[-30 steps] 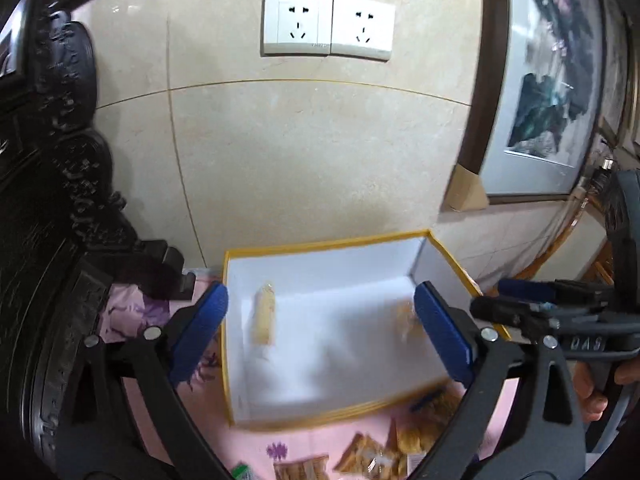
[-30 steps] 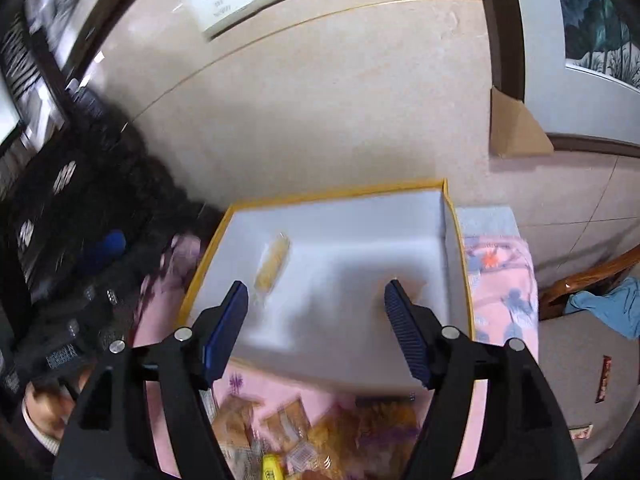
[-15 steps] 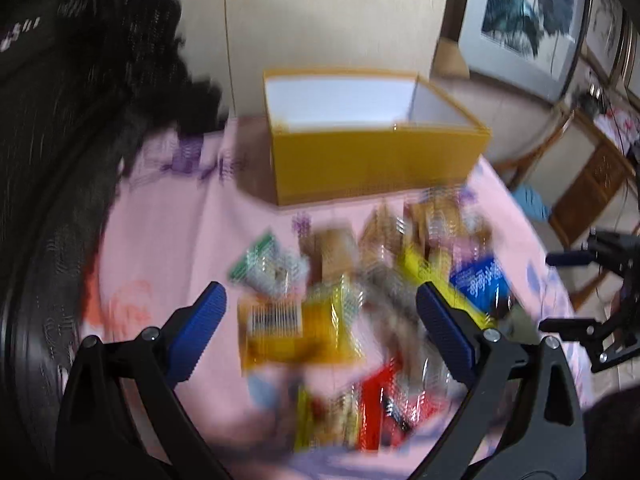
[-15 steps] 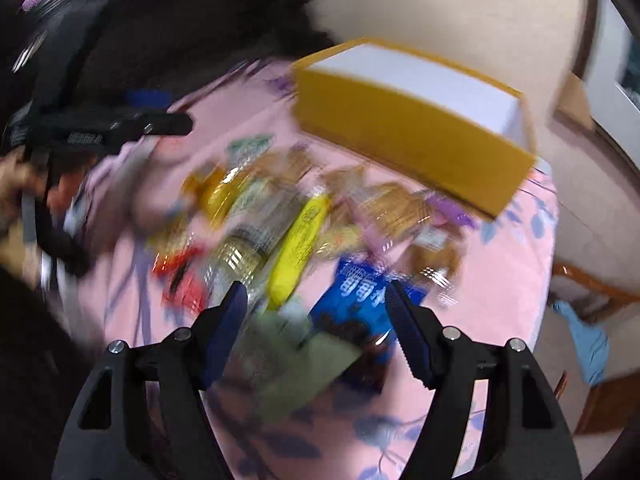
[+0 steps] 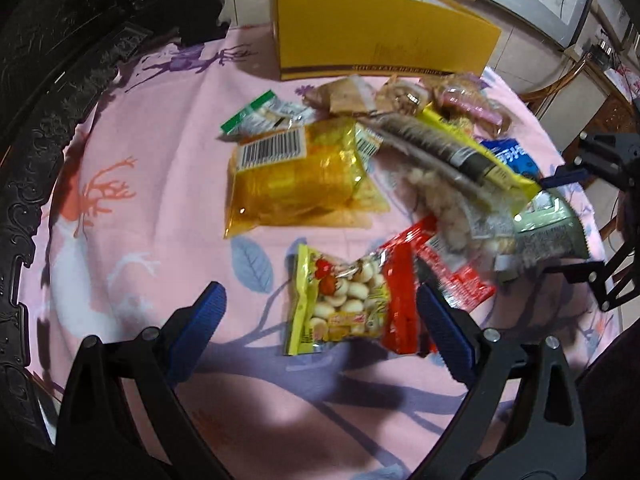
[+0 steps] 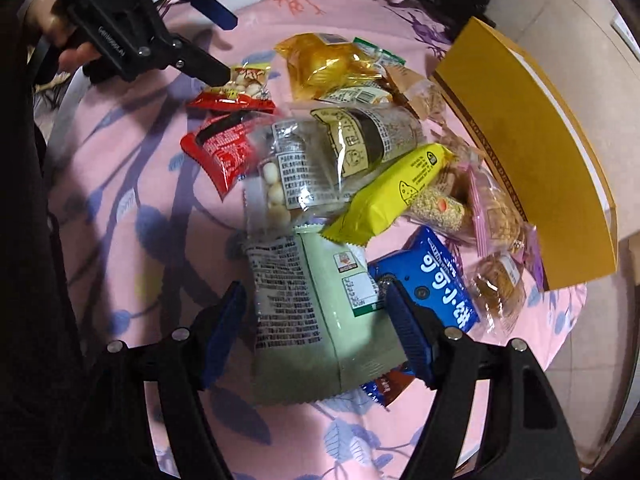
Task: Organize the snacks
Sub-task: 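Move both tools back to the snack pile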
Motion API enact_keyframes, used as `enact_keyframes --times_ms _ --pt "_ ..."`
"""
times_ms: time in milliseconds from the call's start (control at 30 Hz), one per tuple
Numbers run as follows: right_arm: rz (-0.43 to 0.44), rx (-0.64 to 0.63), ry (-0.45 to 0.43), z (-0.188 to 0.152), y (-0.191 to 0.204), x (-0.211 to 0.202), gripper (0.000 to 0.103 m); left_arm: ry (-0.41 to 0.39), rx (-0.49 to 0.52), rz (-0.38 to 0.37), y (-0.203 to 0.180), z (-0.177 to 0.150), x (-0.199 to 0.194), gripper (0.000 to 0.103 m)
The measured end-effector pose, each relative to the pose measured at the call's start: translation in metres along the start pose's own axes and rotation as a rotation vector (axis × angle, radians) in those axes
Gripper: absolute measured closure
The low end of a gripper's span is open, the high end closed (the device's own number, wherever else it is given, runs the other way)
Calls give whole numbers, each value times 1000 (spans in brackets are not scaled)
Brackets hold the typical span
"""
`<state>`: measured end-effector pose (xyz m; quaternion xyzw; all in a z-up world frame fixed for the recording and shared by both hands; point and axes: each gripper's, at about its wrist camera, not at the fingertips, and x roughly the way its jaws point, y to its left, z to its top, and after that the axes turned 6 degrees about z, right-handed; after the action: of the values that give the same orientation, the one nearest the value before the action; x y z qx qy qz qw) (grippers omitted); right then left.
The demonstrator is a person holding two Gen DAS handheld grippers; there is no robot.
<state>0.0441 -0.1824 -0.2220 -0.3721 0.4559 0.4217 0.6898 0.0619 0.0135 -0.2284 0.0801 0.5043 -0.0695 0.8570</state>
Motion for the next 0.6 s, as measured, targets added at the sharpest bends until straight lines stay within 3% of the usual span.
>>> enact_keyframes --times_ms 300,433,600 --pt "-35 -76 4 4 8 19 30 21 27 3 -1 -7 5 6" --pt "12 -8 33 3 0 23 46 23 32 -1 -3 -11 7 6" --pt "33 75 23 -1 2 14 50 16 36 -7 -4 -13 16 6"
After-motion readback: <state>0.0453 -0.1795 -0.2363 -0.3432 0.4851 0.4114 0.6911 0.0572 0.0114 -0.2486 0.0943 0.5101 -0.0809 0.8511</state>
